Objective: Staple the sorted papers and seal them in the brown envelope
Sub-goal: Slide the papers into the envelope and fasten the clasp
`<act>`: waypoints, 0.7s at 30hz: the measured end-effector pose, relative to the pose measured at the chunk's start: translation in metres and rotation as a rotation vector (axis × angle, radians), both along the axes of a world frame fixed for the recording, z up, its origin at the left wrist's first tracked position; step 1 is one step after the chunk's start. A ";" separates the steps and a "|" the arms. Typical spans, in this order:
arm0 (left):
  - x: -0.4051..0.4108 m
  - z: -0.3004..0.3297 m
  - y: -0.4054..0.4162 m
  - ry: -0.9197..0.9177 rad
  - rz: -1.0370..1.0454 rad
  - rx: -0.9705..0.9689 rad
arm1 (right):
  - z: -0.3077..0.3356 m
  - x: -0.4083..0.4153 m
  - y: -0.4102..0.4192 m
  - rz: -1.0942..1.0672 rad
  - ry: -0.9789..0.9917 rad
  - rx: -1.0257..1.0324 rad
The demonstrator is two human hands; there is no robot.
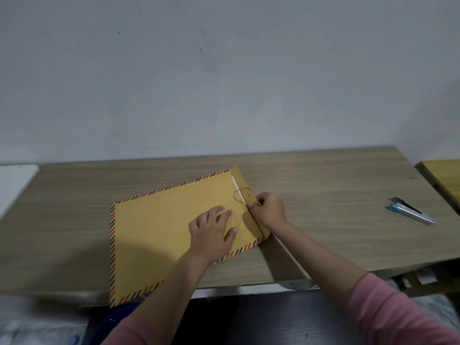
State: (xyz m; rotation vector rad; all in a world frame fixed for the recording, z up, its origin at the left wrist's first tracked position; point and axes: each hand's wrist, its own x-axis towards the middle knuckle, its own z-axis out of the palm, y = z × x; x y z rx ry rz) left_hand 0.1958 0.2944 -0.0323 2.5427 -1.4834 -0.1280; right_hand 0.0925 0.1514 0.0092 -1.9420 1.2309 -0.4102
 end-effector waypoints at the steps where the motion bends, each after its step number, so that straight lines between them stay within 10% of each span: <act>1: 0.001 0.001 0.000 -0.004 0.000 -0.001 | 0.000 -0.001 0.001 -0.009 -0.048 -0.026; 21: 0.009 0.001 0.019 -0.009 -0.049 -0.117 | -0.021 0.009 0.007 0.143 0.005 -0.258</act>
